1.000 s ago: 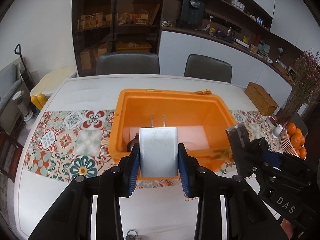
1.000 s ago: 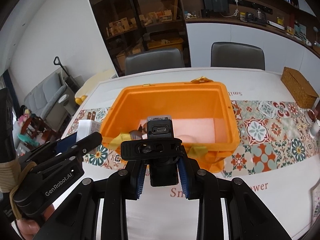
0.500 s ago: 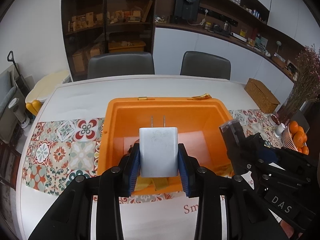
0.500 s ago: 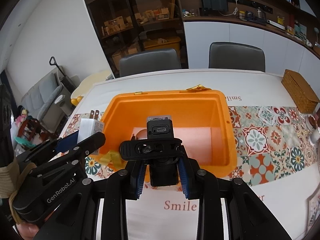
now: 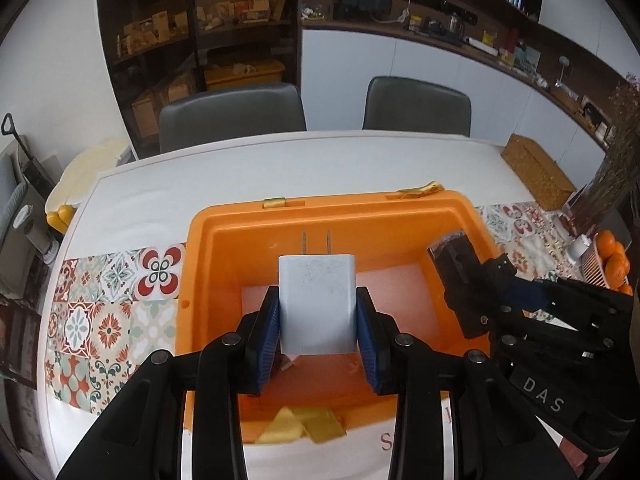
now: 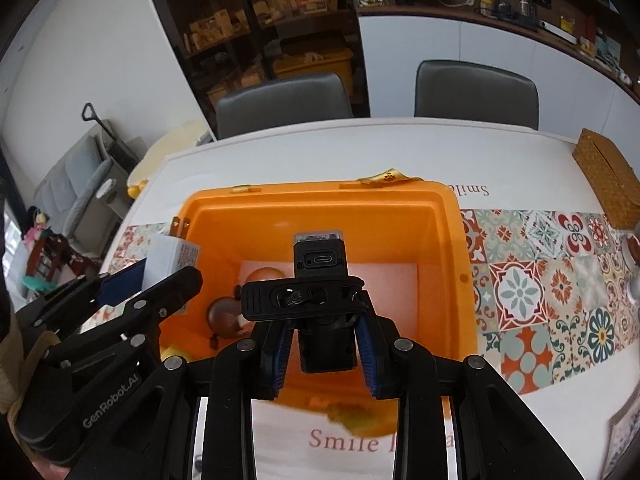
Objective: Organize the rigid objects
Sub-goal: 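Carry the adapter with the left tool into the crate while the right tool carries the black object, then open the left tool in the crate while the right tool releases the black object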
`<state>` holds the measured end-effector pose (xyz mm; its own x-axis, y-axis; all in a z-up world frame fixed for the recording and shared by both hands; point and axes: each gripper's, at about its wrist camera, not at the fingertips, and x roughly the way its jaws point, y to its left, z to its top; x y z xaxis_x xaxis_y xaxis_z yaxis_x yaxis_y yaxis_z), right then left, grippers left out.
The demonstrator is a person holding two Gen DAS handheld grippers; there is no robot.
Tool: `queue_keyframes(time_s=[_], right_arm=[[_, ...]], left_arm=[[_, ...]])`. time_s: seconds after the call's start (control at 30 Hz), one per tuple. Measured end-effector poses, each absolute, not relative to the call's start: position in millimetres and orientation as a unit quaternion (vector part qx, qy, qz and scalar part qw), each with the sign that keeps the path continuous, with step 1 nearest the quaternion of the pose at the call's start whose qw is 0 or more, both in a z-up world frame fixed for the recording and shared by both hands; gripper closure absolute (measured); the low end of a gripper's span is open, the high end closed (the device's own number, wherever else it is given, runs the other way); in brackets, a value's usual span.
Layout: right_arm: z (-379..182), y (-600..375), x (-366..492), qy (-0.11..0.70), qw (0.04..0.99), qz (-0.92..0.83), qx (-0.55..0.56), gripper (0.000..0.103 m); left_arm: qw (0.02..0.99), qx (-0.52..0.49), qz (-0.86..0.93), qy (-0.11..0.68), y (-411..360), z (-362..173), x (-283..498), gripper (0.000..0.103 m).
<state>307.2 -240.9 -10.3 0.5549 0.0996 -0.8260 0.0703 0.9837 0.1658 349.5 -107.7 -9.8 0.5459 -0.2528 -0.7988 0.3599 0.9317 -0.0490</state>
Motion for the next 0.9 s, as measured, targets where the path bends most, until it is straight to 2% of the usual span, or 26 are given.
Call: queue_keyframes(time_s=[0.77,0.9], right_arm=[[-77,-245,373,0.563,0.824,0.002,0.062,0.073],[-80,-245,372,0.566,0.822,0.002,0.062,0.073]], left_arm=[[0.817,0.099,-0.156,0.546,-125,-81,411,0.067],[0.821,0.109,-0.152,0.54,-128,-80,410,0.067]])
